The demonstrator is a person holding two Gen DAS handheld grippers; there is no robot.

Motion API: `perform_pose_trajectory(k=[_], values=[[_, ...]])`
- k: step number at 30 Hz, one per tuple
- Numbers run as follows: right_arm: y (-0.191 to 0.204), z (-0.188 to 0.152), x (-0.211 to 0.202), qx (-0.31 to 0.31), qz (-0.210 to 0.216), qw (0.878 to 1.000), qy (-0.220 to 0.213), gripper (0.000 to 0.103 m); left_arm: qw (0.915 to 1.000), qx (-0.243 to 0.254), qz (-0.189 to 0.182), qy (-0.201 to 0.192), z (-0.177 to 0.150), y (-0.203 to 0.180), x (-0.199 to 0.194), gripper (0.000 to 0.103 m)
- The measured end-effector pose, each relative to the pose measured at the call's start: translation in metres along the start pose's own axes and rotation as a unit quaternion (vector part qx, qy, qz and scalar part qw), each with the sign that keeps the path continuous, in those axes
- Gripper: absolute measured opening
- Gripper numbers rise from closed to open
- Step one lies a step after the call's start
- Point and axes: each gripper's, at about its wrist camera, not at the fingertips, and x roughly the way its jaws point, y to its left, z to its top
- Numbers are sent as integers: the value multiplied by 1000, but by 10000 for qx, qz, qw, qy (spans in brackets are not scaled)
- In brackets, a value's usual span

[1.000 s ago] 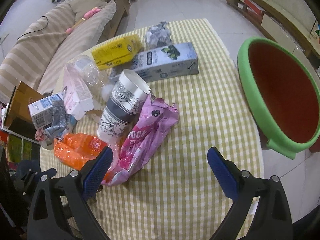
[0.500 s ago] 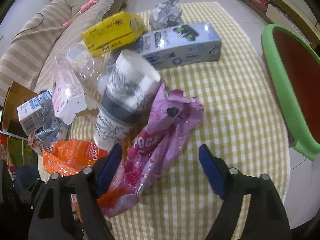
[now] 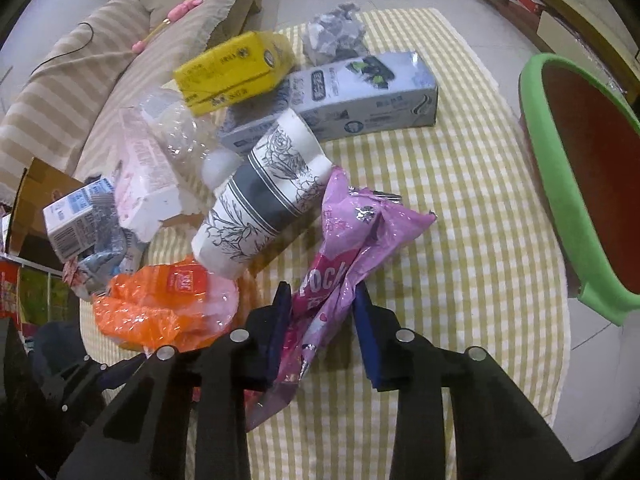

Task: Collect trash
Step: 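Grasp brown wrapper with left tool while right tool grasps pink bag, then carry brown wrapper and pink bag over the green bucket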

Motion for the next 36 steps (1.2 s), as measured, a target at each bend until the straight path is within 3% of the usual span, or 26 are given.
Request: perform_pose_trajectory(k=[13,19,29,36], values=[[-4,-6,-42,-147,-41,9991,-406,30,9988,-382,-278,-141,-11,16,-29,48],[-2,-8,-55,-169,-11,9984,-535,30,9970,-472,-570,-227,-12,19,-43,48],[-1,-5,-71,-251,99,9972,-702,30,9906,-748,-949,-646,-15,28,-80,48],[3,-6,-79,-363,122,9963,-764,30,9875,-836,-913,-978,-5,33,-104,48]])
